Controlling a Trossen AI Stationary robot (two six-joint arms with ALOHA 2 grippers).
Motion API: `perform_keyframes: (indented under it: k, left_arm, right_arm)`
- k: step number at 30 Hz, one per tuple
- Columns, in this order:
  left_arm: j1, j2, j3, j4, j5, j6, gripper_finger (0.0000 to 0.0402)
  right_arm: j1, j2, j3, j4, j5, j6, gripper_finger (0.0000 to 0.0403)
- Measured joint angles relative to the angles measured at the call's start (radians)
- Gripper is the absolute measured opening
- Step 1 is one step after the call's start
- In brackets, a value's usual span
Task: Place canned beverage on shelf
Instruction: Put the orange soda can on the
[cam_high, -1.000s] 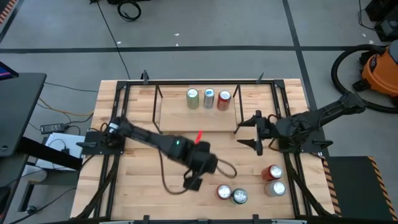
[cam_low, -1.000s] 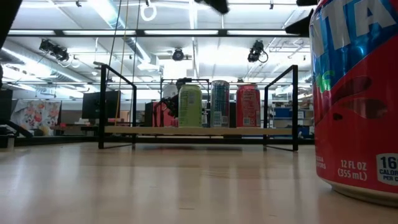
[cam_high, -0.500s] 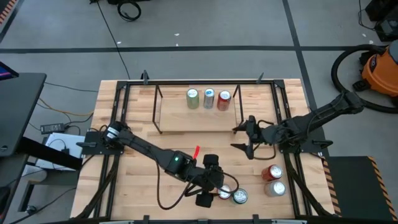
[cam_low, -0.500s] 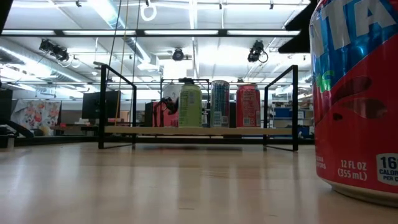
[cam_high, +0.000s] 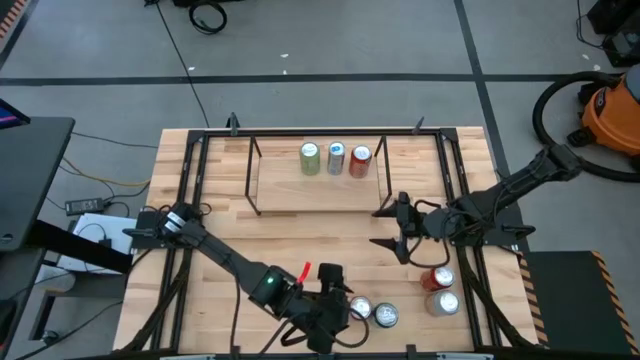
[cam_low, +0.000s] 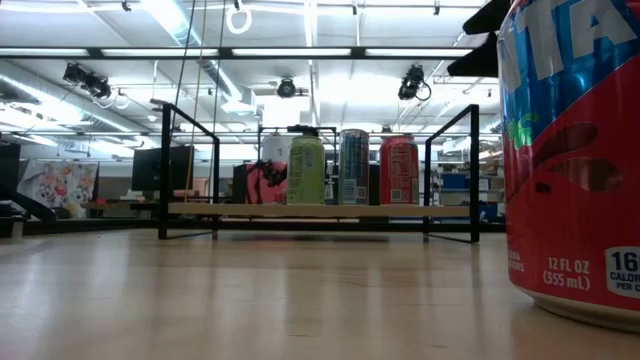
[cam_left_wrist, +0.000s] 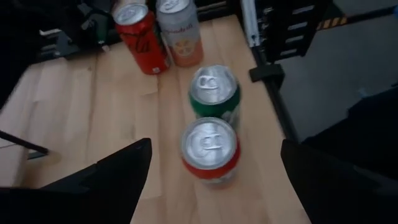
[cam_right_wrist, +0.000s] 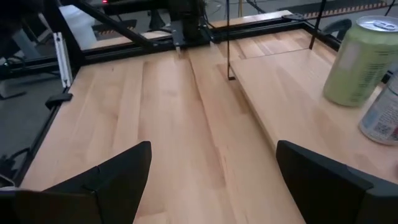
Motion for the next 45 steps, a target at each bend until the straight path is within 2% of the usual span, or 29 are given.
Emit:
perform_keyframes:
  k: [4,10,14,20,26,35,45]
  left_arm:
    - [-0.006,0.000,0.000,0.015,0.019,-0.022,0.0368]
    - [0.000,0.002,0.000,0.069,0.038,0.009,0.0368]
    - [0.020,0.030,0.002,0.108,0.041,0.040,0.0368]
    - [0.062,0.082,0.002,0.192,0.075,0.087,0.0368]
    - [0.104,0.142,0.001,0.194,0.151,0.033,0.0368]
    - [0.120,0.188,-0.004,0.210,0.209,0.048,0.0369]
    - [0.125,0.203,-0.007,0.073,0.201,0.023,0.0369]
  right_arm:
    - [0.039,0.028,0.000,-0.006,0.039,0.011,0.0356]
    - [0.091,0.045,0.000,0.008,0.180,-0.040,0.0356]
    - [0.118,0.033,0.000,0.010,0.227,-0.072,0.0356]
    - [0.129,0.028,0.000,0.007,0.233,-0.075,0.0356]
    - [0.129,0.030,0.000,0.007,0.233,-0.079,0.0356]
    - [0.129,0.030,0.000,0.000,0.229,-0.079,0.0356]
    - [0.130,0.031,0.000,-0.001,0.229,-0.075,0.0356]
